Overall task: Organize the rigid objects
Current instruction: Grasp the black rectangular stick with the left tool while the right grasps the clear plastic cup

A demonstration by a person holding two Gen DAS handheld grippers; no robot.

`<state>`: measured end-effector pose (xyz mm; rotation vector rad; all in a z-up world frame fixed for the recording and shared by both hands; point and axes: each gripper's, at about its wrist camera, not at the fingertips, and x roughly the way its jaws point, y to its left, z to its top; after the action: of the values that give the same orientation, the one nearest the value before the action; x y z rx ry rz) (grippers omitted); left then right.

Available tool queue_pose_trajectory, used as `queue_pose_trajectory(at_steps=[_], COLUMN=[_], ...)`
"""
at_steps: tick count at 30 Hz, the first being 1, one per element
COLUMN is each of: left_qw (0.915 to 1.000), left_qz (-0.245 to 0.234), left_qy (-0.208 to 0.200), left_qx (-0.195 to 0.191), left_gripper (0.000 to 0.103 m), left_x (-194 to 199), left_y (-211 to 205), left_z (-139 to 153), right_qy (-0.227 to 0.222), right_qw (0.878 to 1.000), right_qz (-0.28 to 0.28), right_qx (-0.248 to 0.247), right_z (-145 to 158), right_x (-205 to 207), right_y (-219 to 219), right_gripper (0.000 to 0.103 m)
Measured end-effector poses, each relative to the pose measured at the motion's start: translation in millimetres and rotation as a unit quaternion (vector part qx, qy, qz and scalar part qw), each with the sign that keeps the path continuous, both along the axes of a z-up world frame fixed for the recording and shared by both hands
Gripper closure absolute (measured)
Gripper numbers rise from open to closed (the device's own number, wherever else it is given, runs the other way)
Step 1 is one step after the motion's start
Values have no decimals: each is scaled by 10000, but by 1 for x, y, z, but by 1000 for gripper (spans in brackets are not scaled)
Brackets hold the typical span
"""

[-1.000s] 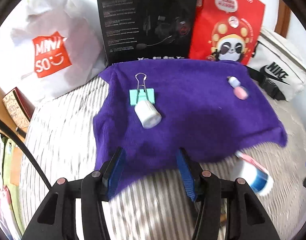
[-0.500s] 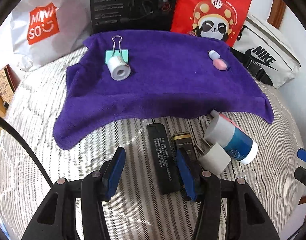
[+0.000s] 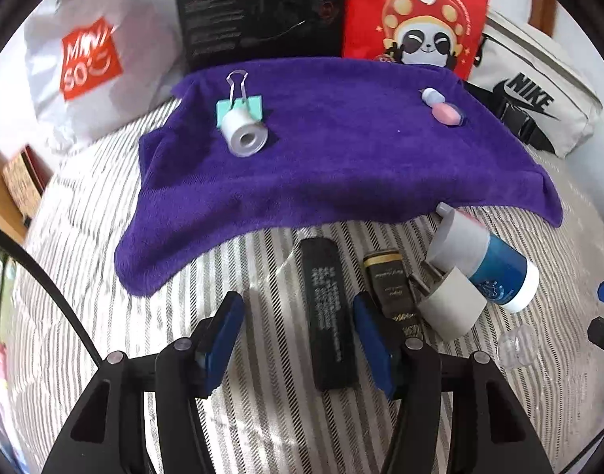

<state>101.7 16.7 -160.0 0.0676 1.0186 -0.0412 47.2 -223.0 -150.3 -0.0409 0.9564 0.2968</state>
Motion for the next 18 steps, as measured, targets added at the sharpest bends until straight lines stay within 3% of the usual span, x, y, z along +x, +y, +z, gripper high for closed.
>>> queue_pose_trajectory(at_steps=[3,7,12,13,18], left_qw=[9999,9996,9995,9994,9988], left_qz=[-17,-113,-147,-128,-197], left_qy=[-30,-152,-210,-252,-312], left_qx=[-102,-186,-196,-206,-307], left_gripper=[48,73,75,80,82], left_x=[3,-3,-2,-2,-6], left_y=[1,7,6,5,10], left_z=[0,2,2,2,2], right_qy=[27,53,40,29,-14], right_qw=[10000,9999,9998,9999,9996], right_qz=[8,82,122,118,224], right_qx=[-43,-112,-132,-96,190], right_z=[-3,-4,-5,-5,-4], right_x=[1,0,-1,0,0], right_y=[5,10,15,16,25], right_gripper=[42,42,42,42,42])
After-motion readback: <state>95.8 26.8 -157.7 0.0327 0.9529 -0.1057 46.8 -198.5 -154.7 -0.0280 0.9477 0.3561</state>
